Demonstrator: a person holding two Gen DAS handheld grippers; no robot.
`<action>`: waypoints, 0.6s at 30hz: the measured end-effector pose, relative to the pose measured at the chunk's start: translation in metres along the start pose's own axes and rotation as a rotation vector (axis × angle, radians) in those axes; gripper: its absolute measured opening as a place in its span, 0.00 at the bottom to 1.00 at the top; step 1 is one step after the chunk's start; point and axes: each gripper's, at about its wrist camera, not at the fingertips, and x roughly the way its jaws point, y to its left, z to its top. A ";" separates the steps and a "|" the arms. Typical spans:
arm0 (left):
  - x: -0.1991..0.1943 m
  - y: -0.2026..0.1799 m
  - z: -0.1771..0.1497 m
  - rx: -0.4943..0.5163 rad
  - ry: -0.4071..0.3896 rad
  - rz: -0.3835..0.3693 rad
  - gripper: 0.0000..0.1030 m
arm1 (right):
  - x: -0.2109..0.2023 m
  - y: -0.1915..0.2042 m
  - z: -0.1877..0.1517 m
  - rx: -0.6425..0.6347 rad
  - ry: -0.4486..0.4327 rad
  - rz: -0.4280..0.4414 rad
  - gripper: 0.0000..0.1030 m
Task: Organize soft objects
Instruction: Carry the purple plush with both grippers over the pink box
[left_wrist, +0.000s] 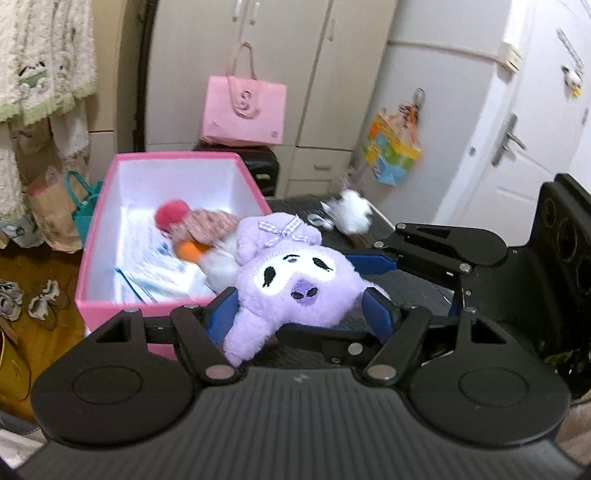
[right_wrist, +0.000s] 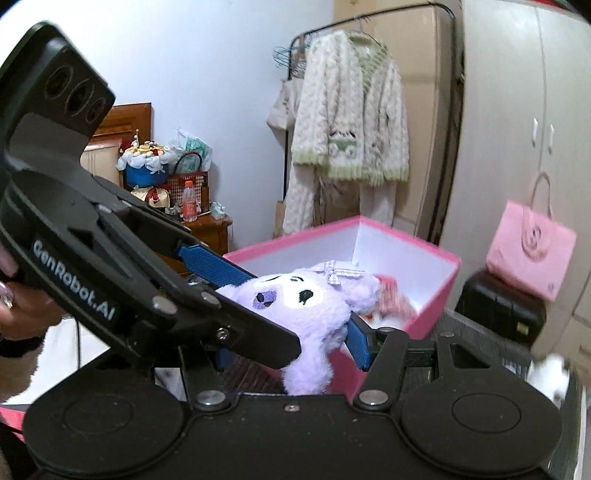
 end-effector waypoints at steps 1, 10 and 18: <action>0.003 0.005 0.004 -0.004 -0.004 0.006 0.70 | 0.007 -0.002 0.005 -0.011 -0.002 -0.001 0.62; 0.056 0.072 0.043 -0.108 0.032 0.041 0.70 | 0.090 -0.035 0.041 -0.115 0.103 0.043 0.63; 0.108 0.120 0.056 -0.202 0.116 0.077 0.70 | 0.150 -0.060 0.044 -0.200 0.165 0.135 0.65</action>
